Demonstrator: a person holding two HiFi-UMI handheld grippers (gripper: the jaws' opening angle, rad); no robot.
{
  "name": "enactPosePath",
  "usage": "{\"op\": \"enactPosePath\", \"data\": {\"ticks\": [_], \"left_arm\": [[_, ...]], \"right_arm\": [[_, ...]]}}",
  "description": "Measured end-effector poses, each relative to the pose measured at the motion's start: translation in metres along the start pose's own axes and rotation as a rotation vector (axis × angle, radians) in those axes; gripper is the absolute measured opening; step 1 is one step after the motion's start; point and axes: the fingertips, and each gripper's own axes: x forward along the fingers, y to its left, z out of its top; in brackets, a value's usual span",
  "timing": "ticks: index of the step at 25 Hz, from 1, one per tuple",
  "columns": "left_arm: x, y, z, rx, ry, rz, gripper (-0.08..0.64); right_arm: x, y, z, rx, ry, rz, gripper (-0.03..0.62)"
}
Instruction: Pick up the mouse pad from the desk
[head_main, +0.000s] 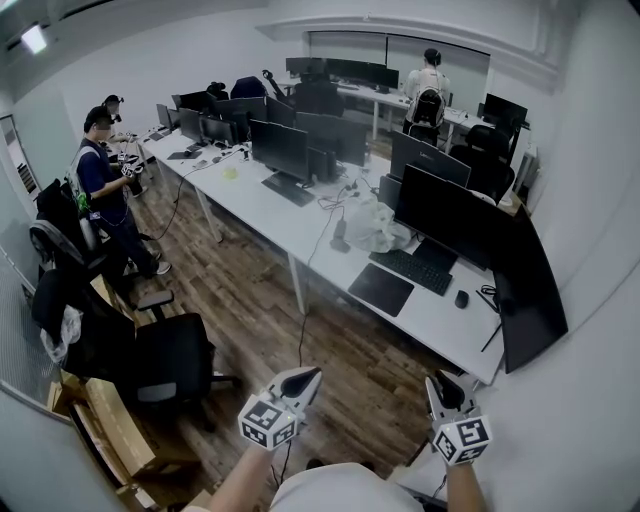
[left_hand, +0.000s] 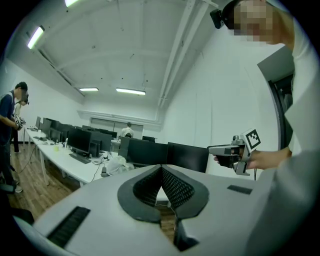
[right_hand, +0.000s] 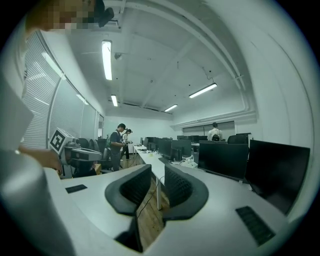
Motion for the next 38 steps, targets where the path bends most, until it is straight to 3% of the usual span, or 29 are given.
{"op": "enactPosePath", "data": {"ticks": [9, 15, 30, 38], "left_arm": [[-0.013, 0.013, -0.002, -0.005, -0.012, -0.022, 0.018], [-0.022, 0.021, -0.005, -0.004, -0.017, -0.048, 0.017], [-0.042, 0.048, -0.016, -0.020, -0.015, -0.074, 0.018], [-0.035, 0.064, -0.024, -0.034, 0.007, -0.060, 0.018]], "right_arm": [[0.007, 0.012, 0.000, 0.038, -0.005, -0.022, 0.204], [0.011, 0.023, -0.001, 0.048, -0.001, -0.045, 0.244], [0.014, 0.055, -0.015, 0.055, 0.036, -0.086, 0.262], [0.033, 0.049, -0.022, 0.058, 0.060, -0.086, 0.264]]}}
